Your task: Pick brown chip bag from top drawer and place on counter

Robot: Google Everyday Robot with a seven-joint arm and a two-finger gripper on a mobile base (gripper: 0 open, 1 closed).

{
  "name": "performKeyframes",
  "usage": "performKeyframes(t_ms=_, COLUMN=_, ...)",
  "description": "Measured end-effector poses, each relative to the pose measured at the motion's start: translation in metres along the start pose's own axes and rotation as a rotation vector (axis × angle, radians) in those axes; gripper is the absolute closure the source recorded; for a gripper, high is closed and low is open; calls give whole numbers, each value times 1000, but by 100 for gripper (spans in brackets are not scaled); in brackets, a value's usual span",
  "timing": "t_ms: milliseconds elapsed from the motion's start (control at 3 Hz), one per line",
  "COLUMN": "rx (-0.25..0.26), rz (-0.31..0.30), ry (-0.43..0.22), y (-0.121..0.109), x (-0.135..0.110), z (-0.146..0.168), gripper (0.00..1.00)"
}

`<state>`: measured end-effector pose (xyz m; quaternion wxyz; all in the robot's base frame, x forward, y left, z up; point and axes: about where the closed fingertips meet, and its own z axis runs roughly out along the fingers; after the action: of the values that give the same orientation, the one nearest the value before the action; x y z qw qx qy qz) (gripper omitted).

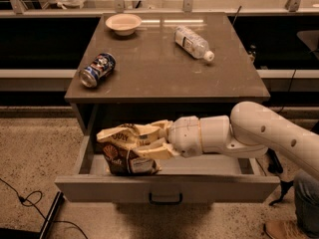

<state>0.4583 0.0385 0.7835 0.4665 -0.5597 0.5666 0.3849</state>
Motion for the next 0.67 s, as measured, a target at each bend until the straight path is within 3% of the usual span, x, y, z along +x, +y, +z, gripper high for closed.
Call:
performKeyframes(t_ms=333, rx=-44, rz=-10, ry=-43, y=2, x=-17, z=12, gripper=94)
performKeyframes(t_ms=667, rx=-73, rz=-70, ry=-155, y=1, x=-62, z=17, gripper=100)
